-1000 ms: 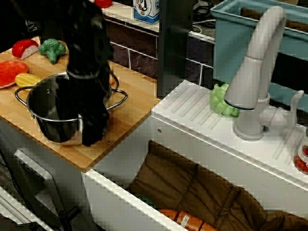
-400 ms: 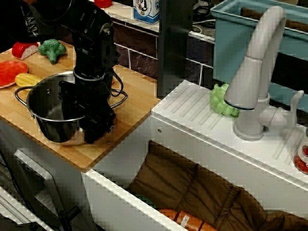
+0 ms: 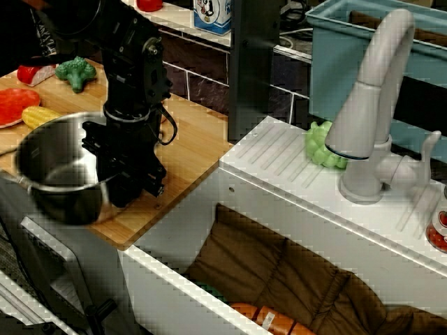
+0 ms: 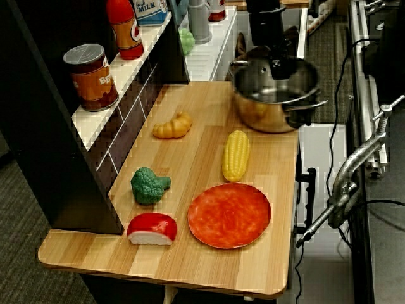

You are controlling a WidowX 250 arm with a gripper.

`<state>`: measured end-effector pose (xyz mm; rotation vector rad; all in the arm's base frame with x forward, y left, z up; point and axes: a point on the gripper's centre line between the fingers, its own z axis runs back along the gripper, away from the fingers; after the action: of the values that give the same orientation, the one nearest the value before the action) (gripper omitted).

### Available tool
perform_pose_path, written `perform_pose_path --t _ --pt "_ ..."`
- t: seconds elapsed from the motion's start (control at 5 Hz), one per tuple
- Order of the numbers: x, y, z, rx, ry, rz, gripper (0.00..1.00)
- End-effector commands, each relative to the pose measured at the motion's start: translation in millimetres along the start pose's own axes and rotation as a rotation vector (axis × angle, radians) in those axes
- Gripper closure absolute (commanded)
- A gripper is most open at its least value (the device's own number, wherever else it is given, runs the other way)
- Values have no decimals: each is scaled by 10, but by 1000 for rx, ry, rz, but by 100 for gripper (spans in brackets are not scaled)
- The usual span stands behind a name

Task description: Lift pot

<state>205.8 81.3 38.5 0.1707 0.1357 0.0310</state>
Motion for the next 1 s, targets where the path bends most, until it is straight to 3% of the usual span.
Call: perform_pose_path --t 0.0,0.4,0.6,0.8 --pt "4 9 134 44 -85 -37 100" --pt "152 95 796 -90 -169 65 100" --pt "113 -65 1174 -139 -201 -1 100" --pt "67 -200 1263 -139 -221 -49 100"
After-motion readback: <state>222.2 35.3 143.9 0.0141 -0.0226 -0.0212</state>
